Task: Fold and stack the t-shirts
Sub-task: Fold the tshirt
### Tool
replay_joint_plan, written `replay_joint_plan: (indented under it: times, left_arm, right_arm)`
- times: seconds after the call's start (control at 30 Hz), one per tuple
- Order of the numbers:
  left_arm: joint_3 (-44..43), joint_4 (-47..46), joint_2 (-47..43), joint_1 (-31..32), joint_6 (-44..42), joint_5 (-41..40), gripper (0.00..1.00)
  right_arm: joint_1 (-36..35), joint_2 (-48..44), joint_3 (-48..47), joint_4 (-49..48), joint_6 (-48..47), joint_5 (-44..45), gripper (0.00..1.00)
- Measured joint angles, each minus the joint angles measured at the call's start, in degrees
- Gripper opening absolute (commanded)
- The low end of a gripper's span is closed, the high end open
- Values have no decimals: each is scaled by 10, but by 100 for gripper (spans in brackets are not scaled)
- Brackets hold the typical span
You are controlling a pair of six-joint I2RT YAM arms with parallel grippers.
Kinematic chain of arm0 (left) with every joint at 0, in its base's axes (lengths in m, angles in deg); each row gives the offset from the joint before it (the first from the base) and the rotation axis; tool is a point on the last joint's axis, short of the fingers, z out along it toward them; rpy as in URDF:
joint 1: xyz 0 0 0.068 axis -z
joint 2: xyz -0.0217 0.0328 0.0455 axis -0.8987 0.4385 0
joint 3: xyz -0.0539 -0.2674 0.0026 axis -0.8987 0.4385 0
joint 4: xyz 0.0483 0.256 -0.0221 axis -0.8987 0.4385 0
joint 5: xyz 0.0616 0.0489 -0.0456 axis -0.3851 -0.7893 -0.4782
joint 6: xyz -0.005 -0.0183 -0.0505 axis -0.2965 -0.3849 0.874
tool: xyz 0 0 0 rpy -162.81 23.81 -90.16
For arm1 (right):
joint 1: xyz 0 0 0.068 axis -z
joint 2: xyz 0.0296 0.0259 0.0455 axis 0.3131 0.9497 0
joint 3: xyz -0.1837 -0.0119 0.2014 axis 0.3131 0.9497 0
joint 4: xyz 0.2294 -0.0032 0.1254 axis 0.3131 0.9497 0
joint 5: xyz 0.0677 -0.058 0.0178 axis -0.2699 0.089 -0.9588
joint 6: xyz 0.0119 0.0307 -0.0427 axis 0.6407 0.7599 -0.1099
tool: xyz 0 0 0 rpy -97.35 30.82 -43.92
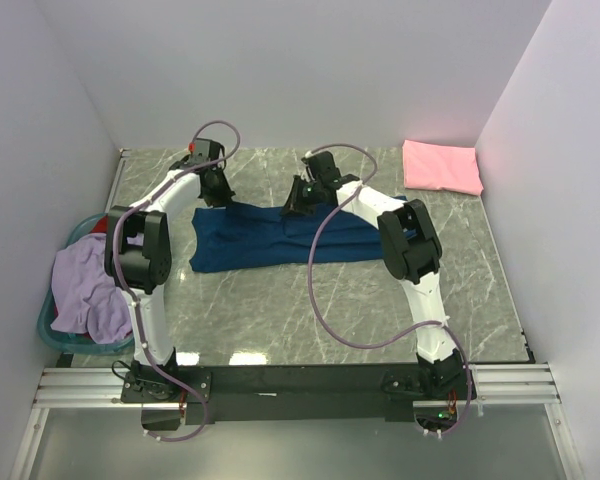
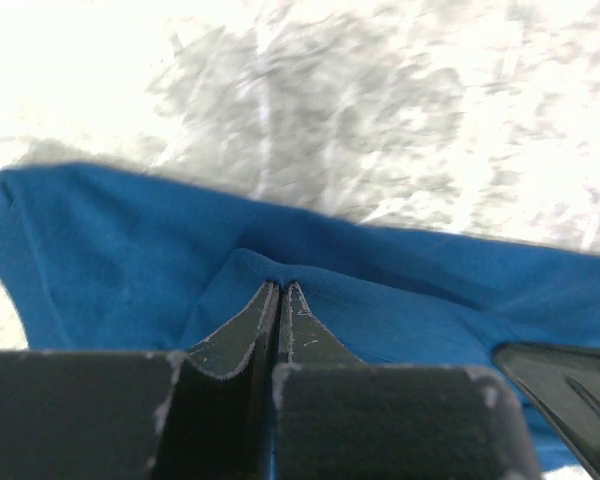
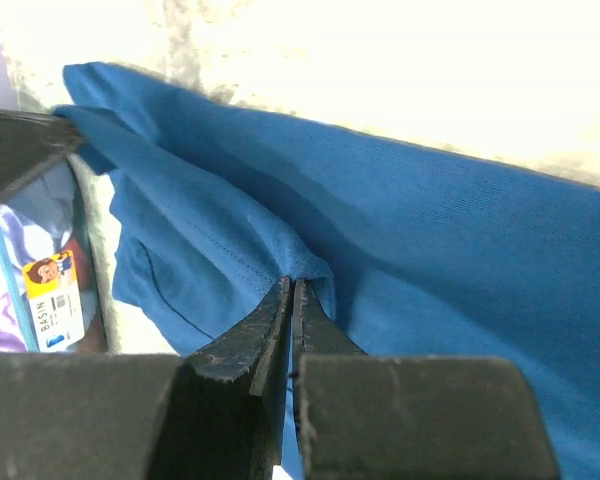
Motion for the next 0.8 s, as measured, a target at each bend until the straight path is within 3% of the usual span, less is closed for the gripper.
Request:
replay_joint_plan:
  times: [0.4,0.8]
  left_arm:
    - [-42,-19,14,10,-31,29,5]
    - [-60,23,46,7,-30,24,5]
  right_arm:
    - [3,-11,35,-25,9,9,7]
    - [12,-21,41,-26,14,10,7]
